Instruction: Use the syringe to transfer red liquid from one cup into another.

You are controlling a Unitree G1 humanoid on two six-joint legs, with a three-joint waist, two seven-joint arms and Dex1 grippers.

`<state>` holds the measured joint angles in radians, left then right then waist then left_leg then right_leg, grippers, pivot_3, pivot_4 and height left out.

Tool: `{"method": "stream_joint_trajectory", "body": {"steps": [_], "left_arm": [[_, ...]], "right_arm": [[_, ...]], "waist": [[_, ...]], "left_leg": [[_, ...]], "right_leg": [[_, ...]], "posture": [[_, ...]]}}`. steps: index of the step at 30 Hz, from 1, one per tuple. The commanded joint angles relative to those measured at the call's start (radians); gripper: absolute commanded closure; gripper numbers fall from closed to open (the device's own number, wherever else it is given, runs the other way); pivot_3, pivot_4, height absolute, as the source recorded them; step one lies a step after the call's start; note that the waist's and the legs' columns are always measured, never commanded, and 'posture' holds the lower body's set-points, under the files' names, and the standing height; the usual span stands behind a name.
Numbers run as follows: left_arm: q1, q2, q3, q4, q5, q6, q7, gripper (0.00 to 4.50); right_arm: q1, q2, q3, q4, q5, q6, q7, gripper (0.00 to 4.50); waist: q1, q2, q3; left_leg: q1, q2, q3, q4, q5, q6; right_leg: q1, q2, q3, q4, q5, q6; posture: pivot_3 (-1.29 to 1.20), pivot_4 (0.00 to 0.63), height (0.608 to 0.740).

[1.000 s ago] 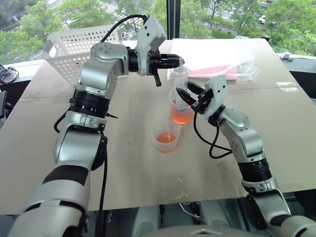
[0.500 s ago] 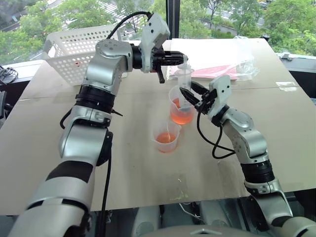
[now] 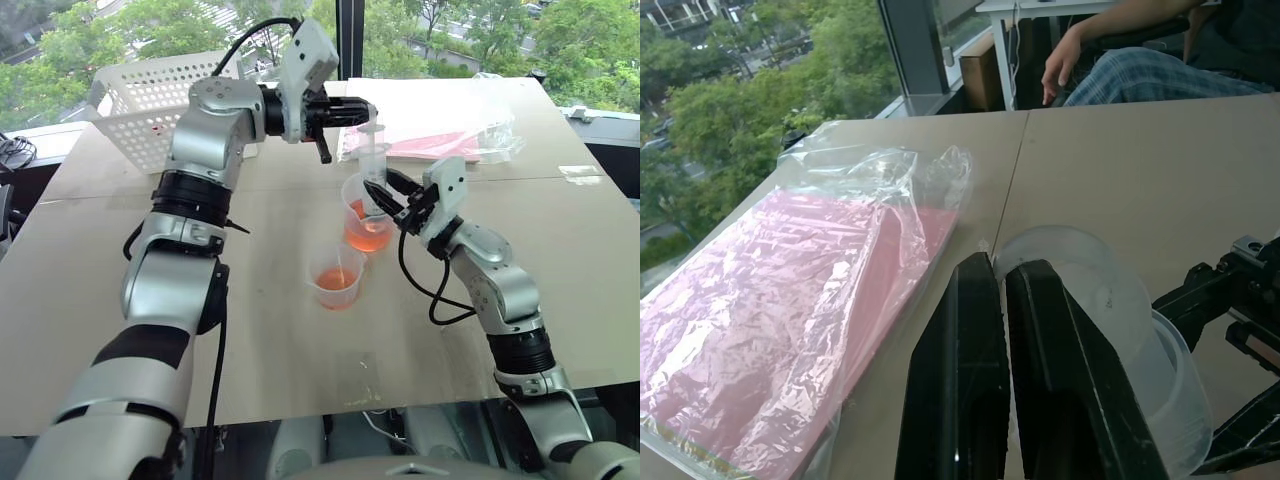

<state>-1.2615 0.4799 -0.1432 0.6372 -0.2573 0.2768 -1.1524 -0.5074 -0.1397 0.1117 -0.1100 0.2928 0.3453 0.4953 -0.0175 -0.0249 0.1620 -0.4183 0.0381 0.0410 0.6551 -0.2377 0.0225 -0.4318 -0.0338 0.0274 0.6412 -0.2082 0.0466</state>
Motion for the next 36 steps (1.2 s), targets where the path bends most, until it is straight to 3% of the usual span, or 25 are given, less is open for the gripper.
{"method": "stream_joint_trajectory", "body": {"steps": [1, 7, 10, 11, 12, 17, 20, 25, 28, 36], "left_arm": [[0.011, 0.040, 0.067, -0.167, -0.058, 0.077, -0.022, 4.18], [0.188, 0.113, 0.171, -0.468, -0.209, 0.331, -0.006, 2.37], [0.272, 0.144, 0.231, -0.616, -0.288, 0.441, 0.041, 1.01], [0.306, 0.157, 0.246, -0.674, -0.319, 0.469, 0.044, 0.76], [0.357, 0.167, 0.298, -0.755, -0.369, 0.532, 0.091, 0.18], [0.577, 0.199, 0.469, -1.027, -0.493, 0.631, 0.241, 0.17], [0.788, 0.264, 0.663, -1.167, -0.671, 0.765, 0.268, 0.17], [0.981, 0.327, 0.833, -1.261, -0.870, 0.825, 0.326, 0.17], [1.120, 0.337, 0.900, -1.304, -0.920, 0.798, 0.309, 0.17], [1.402, 0.376, 0.971, -1.377, -0.932, 0.706, 0.198, 0.17]], "right_arm": [[-0.035, 0.035, 0.032, -0.053, 0.036, -0.008, 0.034, 3.21], [-0.130, 0.060, -0.045, -0.064, 0.090, 0.012, -0.004, 3.23], [-0.151, 0.052, -0.057, -0.066, 0.100, 0.018, -0.003, 3.27], [-0.155, 0.050, -0.059, -0.068, 0.102, 0.020, -0.002, 3.27], [-0.160, 0.046, -0.064, -0.071, 0.105, 0.023, 0.000, 3.27], [-0.163, 0.023, -0.074, -0.081, 0.117, 0.035, 0.011, 3.27], [-0.159, -0.004, -0.081, -0.078, 0.122, 0.040, 0.029, 3.27], [-0.160, -0.039, -0.100, -0.072, 0.144, 0.045, 0.052, 3.27], [-0.166, -0.068, -0.118, -0.089, 0.179, 0.067, 0.080, 3.27], [-0.194, -0.182, -0.187, -0.299, 0.564, 0.284, 0.235, 3.28]], "waist": [[-0.004, 0.000, 0.000], [-0.024, 0.000, 0.000], [-0.022, 0.000, 0.000], [-0.021, 0.000, 0.000], [-0.021, -0.001, 0.000], [-0.024, -0.001, 0.000], [-0.027, -0.001, -0.001], [-0.017, -0.003, -0.001], [-0.017, -0.003, -0.001], [-0.016, -0.003, -0.001]], "left_leg": [[0.000, 0.000, 0.000, 0.000, 0.000, 0.000], [0.000, 0.000, 0.000, 0.000, 0.000, 0.000], [0.001, 0.001, -0.003, 0.000, 0.000, 0.000], [0.001, 0.000, -0.003, 0.000, 0.000, 0.000], [0.001, 0.000, -0.004, 0.000, 0.000, 0.000], [0.002, 0.001, -0.005, 0.000, 0.000, 0.000], [0.003, 0.001, -0.006, 0.000, 0.000, 0.000], [0.003, 0.001, -0.008, 0.000, 0.000, -0.001], [0.005, 0.001, -0.007, 0.000, 0.000, -0.001], [0.005, 0.001, -0.007, 0.000, 0.000, -0.001]], "right_leg": [[0.000, 0.000, 0.000, 0.000, 0.000, 0.000], [0.000, 0.000, 0.000, 0.001, 0.000, 0.000], [0.000, 0.000, 0.000, 0.002, 0.000, 0.000], [0.000, 0.000, 0.000, 0.002, 0.000, 0.000], [0.000, 0.000, 0.000, 0.002, 0.000, 0.000], [0.000, -0.001, 0.001, 0.002, 0.000, 0.000], [0.000, -0.001, 0.002, 0.002, 0.000, 0.000], [0.001, -0.001, -0.001, 0.003, 0.000, 0.000], [0.003, -0.003, 0.000, 0.002, 0.000, 0.000], [0.003, -0.003, -0.001, 0.001, 0.000, -0.001]], "posture": [[0.00, 0.150, 0.740], [0.00, 0.150, 0.740], [0.00, 0.150, 0.740], [0.00, 0.150, 0.740], [0.00, 0.150, 0.740], [0.00, 0.150, 0.740], [0.00, 0.150, 0.740], [0.00, 0.150, 0.740], [0.00, 0.150, 0.740], [0.00, 0.150, 0.740]]}}
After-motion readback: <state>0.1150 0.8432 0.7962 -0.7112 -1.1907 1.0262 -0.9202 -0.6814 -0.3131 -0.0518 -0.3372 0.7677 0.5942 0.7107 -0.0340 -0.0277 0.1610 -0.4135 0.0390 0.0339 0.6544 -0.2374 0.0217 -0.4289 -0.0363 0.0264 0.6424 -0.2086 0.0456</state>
